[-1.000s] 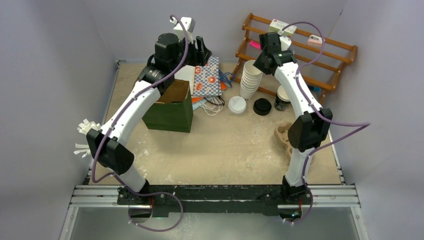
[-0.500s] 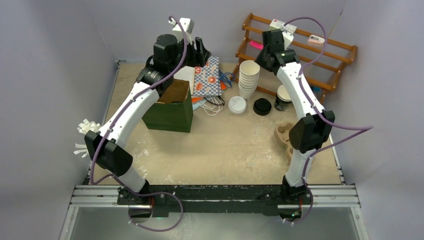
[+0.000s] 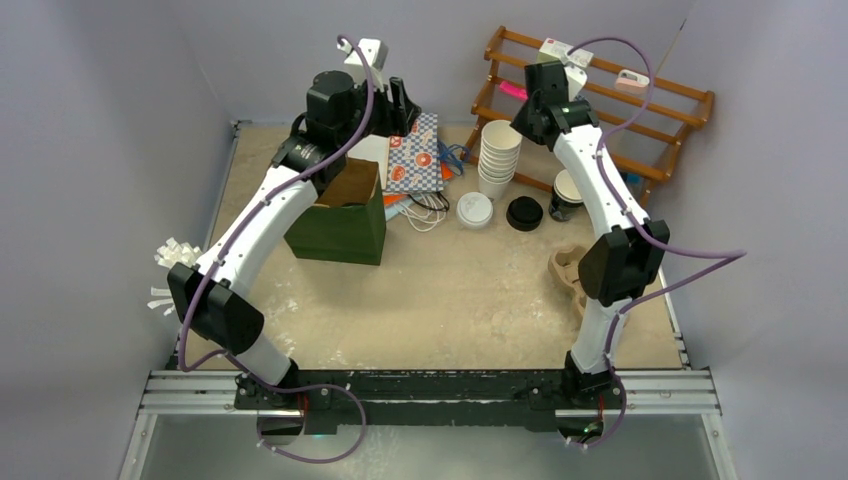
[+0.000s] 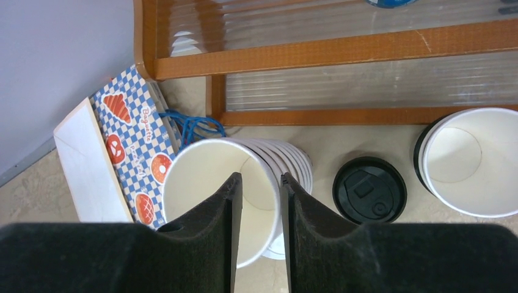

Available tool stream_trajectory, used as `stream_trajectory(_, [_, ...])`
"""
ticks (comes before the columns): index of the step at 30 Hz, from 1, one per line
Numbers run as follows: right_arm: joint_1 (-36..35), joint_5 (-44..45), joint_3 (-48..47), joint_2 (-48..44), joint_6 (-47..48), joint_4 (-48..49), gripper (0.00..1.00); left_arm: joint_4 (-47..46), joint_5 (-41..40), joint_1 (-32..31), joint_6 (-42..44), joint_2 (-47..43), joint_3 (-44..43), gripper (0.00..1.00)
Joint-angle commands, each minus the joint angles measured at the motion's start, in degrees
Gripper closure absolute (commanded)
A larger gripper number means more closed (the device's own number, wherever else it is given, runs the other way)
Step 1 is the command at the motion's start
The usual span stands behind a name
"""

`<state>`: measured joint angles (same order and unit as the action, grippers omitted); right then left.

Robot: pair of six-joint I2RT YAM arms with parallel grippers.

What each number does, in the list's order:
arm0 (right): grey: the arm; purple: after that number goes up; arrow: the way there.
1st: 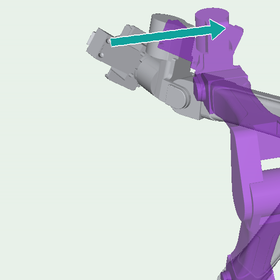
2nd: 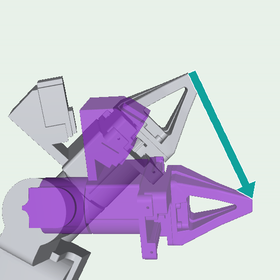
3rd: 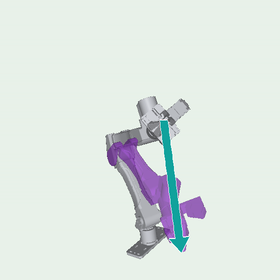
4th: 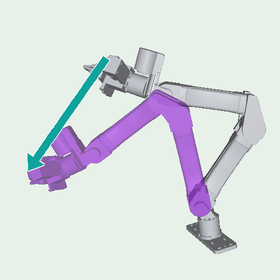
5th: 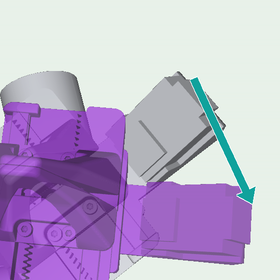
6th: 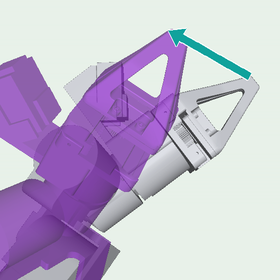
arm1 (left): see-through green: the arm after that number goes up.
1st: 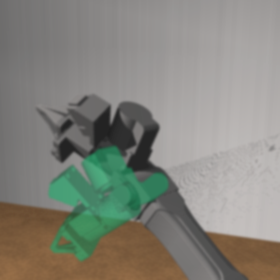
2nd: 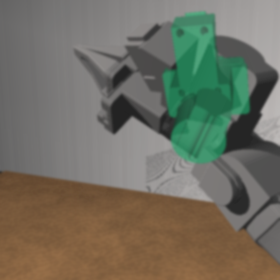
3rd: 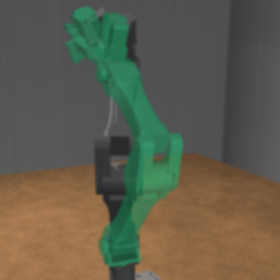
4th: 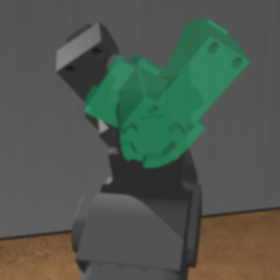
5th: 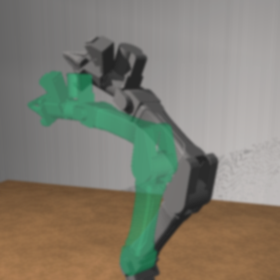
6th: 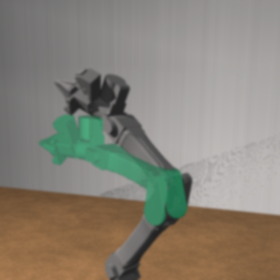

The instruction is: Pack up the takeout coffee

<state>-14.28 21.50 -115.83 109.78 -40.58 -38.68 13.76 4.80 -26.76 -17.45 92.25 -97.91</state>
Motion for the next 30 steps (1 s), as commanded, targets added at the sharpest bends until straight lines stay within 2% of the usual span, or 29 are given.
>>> stream_trajectory(1, [0.1,-0.1,0.9,0.0,-0.6,-0.1,0.69,-2.2,0.0,-0.2,-0.1,-2.4,0.4,0.41])
stream_trajectory(7, [0.2,0.0,2.4,0.0,-1.1,-0.2,0.7,-2.0,0.0,-0.2,0.0,-2.4,0.4,0.41])
stream_trajectory(19, [0.2,-1.4,1.1,-0.3,-1.2,-0.4,1.0,-2.0,0.0,-0.2,0.0,-2.3,0.5,0.41])
stream_trajectory(30, [0.1,-2.3,2.4,-3.3,-1.6,-1.2,1.0,-2.9,2.0,-0.3,-1.3,-0.8,0.6,0.41])
